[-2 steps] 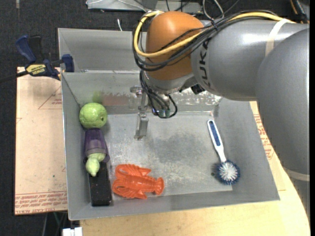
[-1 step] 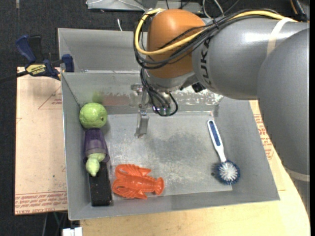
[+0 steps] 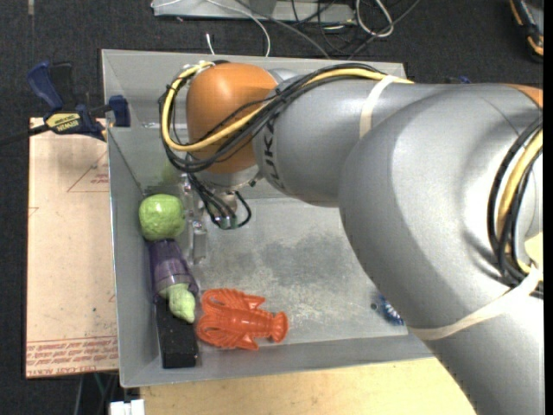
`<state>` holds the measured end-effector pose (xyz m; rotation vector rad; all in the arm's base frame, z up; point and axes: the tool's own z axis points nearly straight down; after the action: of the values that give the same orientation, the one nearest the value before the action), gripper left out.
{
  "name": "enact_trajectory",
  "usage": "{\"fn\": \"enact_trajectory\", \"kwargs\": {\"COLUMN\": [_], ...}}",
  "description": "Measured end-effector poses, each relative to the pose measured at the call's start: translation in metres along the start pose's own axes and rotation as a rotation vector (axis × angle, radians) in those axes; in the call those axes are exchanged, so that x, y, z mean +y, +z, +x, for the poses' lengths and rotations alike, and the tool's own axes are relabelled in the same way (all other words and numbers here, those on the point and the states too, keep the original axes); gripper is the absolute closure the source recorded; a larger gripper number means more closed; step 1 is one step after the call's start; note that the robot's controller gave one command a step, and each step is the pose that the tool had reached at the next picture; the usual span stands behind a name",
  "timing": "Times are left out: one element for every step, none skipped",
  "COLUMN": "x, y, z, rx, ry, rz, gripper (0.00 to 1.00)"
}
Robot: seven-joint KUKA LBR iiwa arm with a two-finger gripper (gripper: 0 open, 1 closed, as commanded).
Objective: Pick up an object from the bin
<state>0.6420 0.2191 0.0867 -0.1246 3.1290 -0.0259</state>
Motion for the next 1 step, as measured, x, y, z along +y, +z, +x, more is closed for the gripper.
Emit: {"fn": "enact_trajectory", "kwargs": {"x": [0.0262], "y": [-0.0596], "z": [0.0127], "rx": [-0.014], "ry": [-0.108], "rz": [-0.008], "gripper": [0.00]}}
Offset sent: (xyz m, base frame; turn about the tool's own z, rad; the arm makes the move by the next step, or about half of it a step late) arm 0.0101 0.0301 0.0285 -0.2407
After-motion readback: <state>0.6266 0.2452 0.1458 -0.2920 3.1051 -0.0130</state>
